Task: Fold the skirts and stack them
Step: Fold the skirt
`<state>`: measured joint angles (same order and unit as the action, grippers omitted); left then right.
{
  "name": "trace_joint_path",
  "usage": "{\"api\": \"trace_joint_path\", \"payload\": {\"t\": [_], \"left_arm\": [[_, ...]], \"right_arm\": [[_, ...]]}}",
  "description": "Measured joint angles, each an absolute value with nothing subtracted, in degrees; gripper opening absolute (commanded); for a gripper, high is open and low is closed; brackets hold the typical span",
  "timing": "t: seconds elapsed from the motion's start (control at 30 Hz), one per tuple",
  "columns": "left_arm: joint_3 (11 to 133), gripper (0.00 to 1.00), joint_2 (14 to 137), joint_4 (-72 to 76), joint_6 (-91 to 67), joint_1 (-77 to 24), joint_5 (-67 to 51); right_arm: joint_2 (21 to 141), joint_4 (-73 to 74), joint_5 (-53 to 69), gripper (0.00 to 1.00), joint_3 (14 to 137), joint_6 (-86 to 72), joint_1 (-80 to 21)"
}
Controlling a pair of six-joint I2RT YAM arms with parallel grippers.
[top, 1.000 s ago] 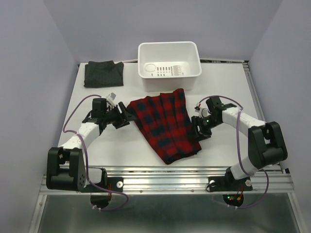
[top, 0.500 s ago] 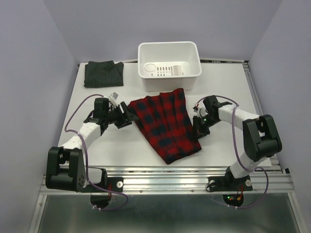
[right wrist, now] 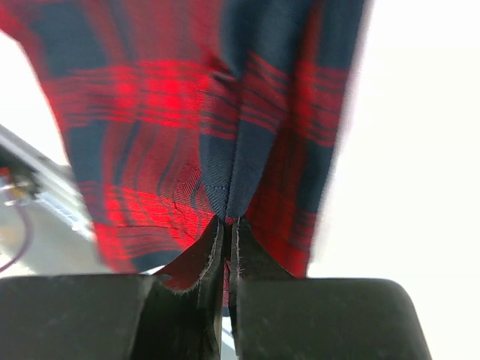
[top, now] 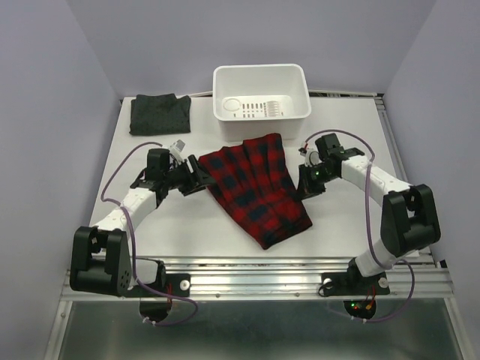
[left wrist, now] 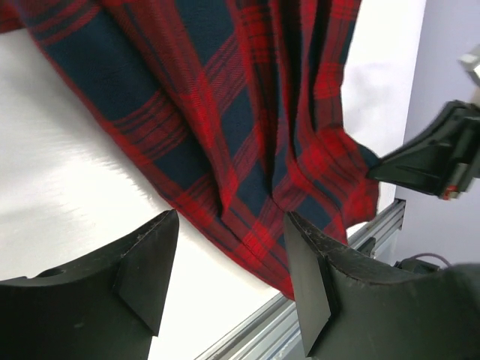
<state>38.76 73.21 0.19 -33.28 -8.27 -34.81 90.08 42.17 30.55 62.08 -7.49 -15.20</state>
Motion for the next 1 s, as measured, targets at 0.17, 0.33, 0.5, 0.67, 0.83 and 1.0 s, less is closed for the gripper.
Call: {"api": "trace_joint_path", "payload": {"t": [0.17,0.33,0.5,0.67,0.83,1.0], "left_arm": [[41.7,0.68,72.3,-0.1,-30.7,-12.3,-34.3],[46.5,0.55,71.1,0.0,-28.2,-17.8,-33.2],[50.0,0.52,75.3,2.9,-29.1,-22.6,-32.1],[50.0,0.52,85.5,5.8,-31.0,-25.2,-31.4],[50.2,0.28,94.6,6.1,-31.7,-25.3,-30.5],[52.2,0.2,101.3,5.4,-31.2,-24.6,-27.2]], "right_arm": [[94.7,40.5,27.6,0.01,57.4,-7.1,-15.3],[100.1,38.7,27.5,0.01,56.1,-7.9,-15.1],[100.6,38.4,27.8,0.01,56.2,-10.0,-15.1],[100.7,37.5,28.2,0.01,55.6,-12.5,-15.0],[98.7,35.4,29.1,0.01,53.9,-14.0,-15.1],[90.2,34.5,26.9,0.14,51.9,-16.3,-15.4]]}}
